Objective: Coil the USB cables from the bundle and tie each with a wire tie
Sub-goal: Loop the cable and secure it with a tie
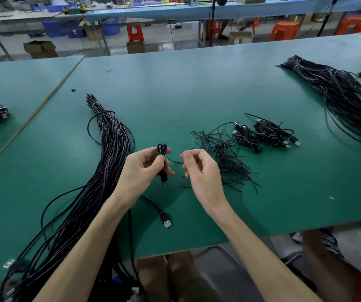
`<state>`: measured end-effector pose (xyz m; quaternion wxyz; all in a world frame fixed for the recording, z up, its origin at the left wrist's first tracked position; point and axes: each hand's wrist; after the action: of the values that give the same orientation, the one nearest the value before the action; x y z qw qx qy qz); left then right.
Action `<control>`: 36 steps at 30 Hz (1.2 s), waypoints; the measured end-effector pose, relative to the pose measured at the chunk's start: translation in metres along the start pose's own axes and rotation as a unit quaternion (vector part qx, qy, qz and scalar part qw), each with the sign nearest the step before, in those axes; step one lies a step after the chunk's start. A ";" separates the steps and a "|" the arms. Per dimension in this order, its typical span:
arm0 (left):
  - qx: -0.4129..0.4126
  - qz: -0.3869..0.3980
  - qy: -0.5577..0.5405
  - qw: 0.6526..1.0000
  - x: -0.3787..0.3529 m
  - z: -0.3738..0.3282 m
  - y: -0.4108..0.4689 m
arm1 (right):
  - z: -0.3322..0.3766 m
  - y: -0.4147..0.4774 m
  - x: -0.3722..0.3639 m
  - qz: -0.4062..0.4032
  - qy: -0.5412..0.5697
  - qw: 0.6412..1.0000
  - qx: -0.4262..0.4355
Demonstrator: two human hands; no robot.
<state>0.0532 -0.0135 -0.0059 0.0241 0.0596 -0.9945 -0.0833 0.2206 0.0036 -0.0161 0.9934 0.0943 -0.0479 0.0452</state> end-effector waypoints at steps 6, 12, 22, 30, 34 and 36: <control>0.003 0.024 0.013 1.000 -0.004 -0.003 -0.002 | 0.001 0.000 -0.001 0.007 -0.013 1.000 -0.003; -0.019 -0.011 -0.028 0.999 -0.002 -0.009 -0.001 | -0.003 0.003 -0.003 -0.003 -0.036 0.999 0.003; 0.074 0.022 -0.112 0.991 0.009 -0.016 0.019 | -0.006 0.002 -0.006 0.031 -0.079 0.996 0.024; 0.140 0.024 -0.166 0.976 0.002 -0.011 0.025 | -0.005 0.002 -0.005 -0.016 -0.043 0.999 0.028; 0.176 0.023 -0.174 0.969 -0.001 -0.007 0.021 | -0.004 0.002 -0.006 0.000 -0.047 0.999 0.026; 0.183 0.023 -0.170 0.968 -0.003 -0.008 0.020 | -0.004 0.002 -0.006 0.027 -0.049 0.998 0.027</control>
<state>0.0544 0.0052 0.0050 -0.1552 0.0255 -0.9833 0.0914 0.2145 0.0055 -0.0199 0.9854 0.1218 -0.0974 0.0682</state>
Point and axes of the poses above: each hand's wrist, its own y-axis towards the middle knuckle, its own x-axis out of the back of the hand, z = x × y, and after that the axes turned 3 degrees about -y, right-handed
